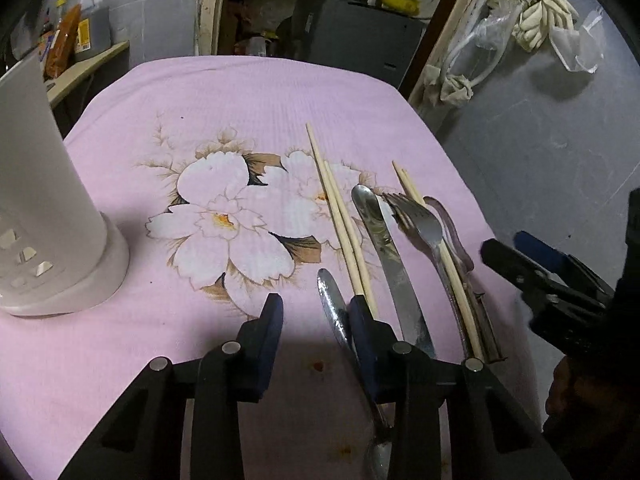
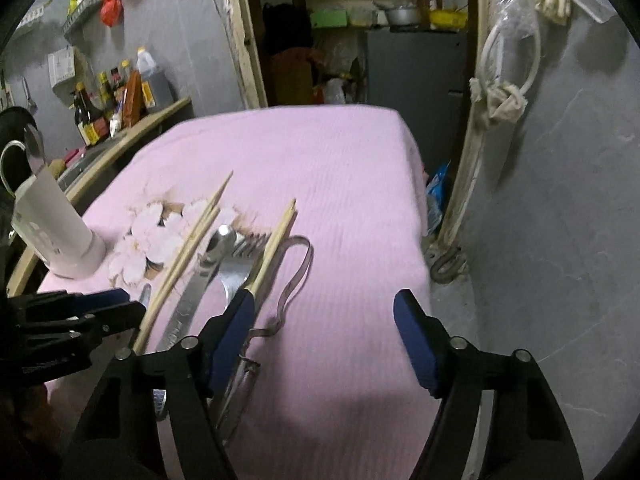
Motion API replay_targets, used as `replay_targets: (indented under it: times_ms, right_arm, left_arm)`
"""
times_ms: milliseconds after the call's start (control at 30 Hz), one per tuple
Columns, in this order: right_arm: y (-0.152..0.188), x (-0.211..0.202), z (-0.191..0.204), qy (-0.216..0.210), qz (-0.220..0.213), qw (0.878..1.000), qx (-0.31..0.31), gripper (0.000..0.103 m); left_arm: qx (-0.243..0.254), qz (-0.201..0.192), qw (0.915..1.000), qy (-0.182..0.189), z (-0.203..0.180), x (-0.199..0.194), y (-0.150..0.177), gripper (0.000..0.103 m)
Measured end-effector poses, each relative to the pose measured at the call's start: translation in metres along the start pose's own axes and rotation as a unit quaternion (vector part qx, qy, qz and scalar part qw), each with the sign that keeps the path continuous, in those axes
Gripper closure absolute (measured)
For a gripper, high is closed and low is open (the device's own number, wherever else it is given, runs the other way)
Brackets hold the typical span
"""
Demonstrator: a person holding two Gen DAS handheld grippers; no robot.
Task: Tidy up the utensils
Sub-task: 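Grasp the knife with the left tool while the right tool grasps the metal tong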
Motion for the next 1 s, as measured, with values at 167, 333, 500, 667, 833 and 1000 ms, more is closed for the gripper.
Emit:
replay_targets:
  times_ms: [167,333,500,667,833,1000]
  right_arm:
    - [0.002,0.010,0.008,-0.007,0.008,1.000,-0.004,0.037]
    - [0.000,0.014,0.012,-0.017,0.011,1.000,-0.008,0.037]
    - [-0.003,0.019,0.016,-0.026,0.016,1.000,-0.008,0.043]
    - [0.001,0.023,0.019,-0.030,0.028,0.999,-0.012,0.049]
    - [-0.004,0.030,0.025,-0.008,0.035,0.999,-0.036,0.049]
    - [-0.014,0.037,0.030,0.022,0.045,0.998,-0.048,0.049]
  left_arm:
    - [0.014,0.003,0.9998,-0.013,-0.003,0.002,-0.004,0.070]
    - [0.026,0.004,0.9993,-0.026,-0.005,0.007,-0.008,0.072]
    - [0.029,0.001,0.9991,-0.032,-0.004,0.006,-0.010,0.081]
    - [0.018,-0.002,0.9994,-0.030,0.001,0.006,-0.011,0.089]
    - [0.015,-0.002,0.9994,-0.032,0.003,0.006,-0.011,0.092]
    - [0.017,0.009,0.9993,-0.031,0.003,0.008,-0.011,0.093]
Point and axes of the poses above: each gripper's, at about its wrist camera, not at the fingertips, and x roughly the way its jaws point, z to its left, y to its underside, the point moved 10 cm from there along x, roughly the way its jaws point, and after that the axes turned 7 degrees about y, right-handed, at the moved point
